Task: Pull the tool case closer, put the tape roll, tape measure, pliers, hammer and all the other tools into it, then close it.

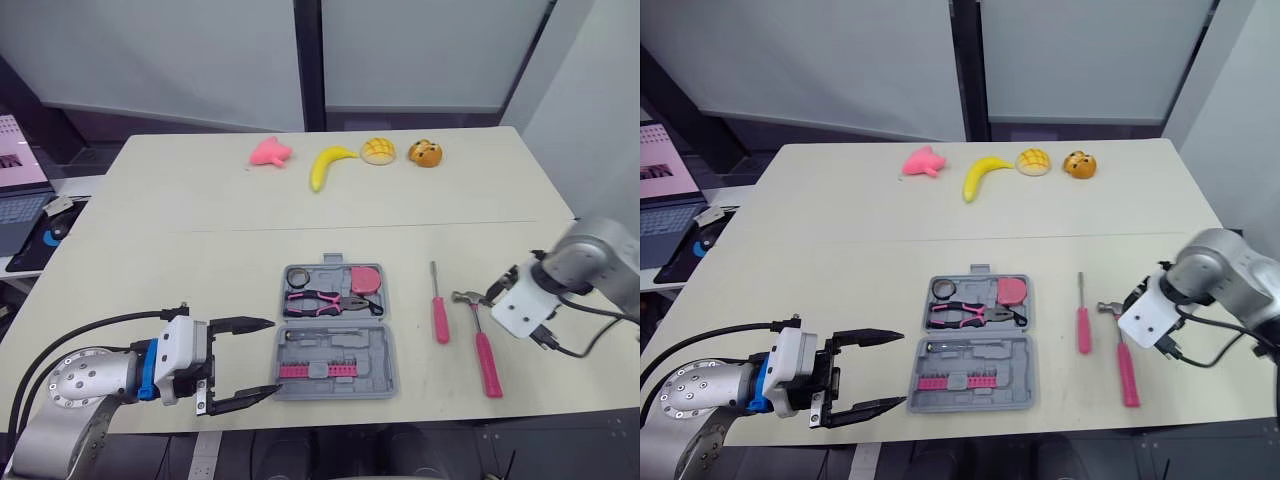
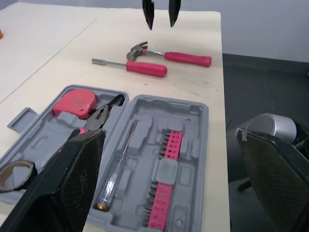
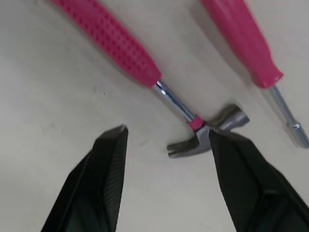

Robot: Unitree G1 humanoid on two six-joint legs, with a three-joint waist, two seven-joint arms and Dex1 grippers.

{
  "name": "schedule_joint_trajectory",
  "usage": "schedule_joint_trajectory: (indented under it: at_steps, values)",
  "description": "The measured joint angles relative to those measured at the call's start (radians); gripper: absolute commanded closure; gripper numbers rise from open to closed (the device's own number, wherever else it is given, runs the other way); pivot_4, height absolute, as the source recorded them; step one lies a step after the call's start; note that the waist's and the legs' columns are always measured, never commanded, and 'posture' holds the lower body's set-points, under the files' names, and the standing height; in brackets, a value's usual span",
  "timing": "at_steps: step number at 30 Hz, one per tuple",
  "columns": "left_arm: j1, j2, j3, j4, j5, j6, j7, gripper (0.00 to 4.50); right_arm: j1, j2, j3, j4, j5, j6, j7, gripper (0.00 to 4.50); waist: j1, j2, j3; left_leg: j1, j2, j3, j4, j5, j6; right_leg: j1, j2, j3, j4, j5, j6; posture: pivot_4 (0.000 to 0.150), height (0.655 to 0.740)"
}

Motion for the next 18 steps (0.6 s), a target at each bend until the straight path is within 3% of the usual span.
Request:
schedule_joint_trajectory:
  at_steps: [6, 14, 18]
  values:
    - [0.000, -0.012, -0.032, 0.001, 0.030, -0.004, 0.034, 0.00, -0.103, 0.131, 0.133, 0.211, -0.199, -0.233, -0.089, 1.68, 0.002, 0.000, 0.000, -0.001, -0.001, 0.000, 0.001, 0.000, 0.000, -0.001, 0.000, 0.000, 0.000, 0.000, 0.000, 0.150, 0.7193]
    - [0.033, -0.014, -0.039, -0.038, 0.052, -0.004, 0.086, 0.00, -0.114, 0.171, 0.182, 0.291, -0.303, -0.324, -0.184, 1.68, 0.001, 0.000, 0.000, 0.000, -0.001, 0.000, 0.001, 0.000, 0.000, 0.000, 0.000, 0.001, 0.001, 0.000, 0.000, 0.150, 0.7193]
    - [0.037, -0.014, -0.040, -0.062, 0.053, 0.000, 0.112, 0.00, -0.116, 0.173, 0.182, 0.300, -0.329, -0.340, -0.231, 2.64, 0.001, 0.000, 0.000, 0.001, -0.001, 0.000, 0.001, 0.000, 0.000, 0.000, 0.000, 0.001, 0.001, 0.000, 0.000, 0.150, 0.7193]
